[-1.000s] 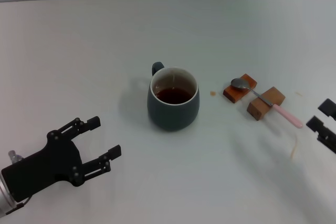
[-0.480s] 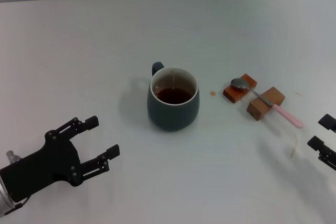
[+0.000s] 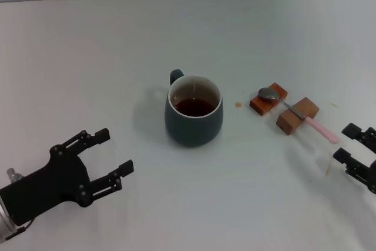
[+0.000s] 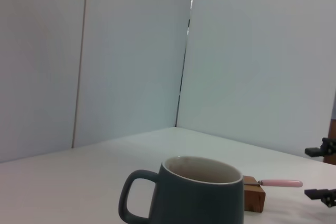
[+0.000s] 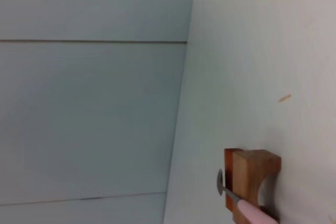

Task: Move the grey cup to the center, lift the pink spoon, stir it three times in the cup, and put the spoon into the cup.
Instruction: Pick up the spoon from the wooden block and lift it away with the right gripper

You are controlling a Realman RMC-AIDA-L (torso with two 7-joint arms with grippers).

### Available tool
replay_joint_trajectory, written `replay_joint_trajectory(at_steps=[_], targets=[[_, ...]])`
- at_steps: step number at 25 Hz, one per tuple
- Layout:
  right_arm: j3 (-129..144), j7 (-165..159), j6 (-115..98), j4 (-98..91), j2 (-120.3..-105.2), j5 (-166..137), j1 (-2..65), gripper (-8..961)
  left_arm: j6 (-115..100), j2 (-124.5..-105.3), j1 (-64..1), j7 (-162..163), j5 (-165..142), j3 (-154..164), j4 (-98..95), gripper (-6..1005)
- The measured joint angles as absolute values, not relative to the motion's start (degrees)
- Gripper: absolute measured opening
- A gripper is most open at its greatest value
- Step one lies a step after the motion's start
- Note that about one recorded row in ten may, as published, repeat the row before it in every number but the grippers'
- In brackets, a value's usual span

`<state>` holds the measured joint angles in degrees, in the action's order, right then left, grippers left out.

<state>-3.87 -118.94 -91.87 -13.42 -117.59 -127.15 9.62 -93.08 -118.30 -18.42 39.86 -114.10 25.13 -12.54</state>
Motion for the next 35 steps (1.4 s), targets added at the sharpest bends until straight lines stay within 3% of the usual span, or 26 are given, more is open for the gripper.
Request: replay_joint_trajectory(at_steps=[35], targets=[[-3.9,-119.4,-85.1,-12.1,-117.67,-128.6,15.5,756,-93.1,-118.39,-17.7,40.3,-114.1,22.9,-12.0,815]])
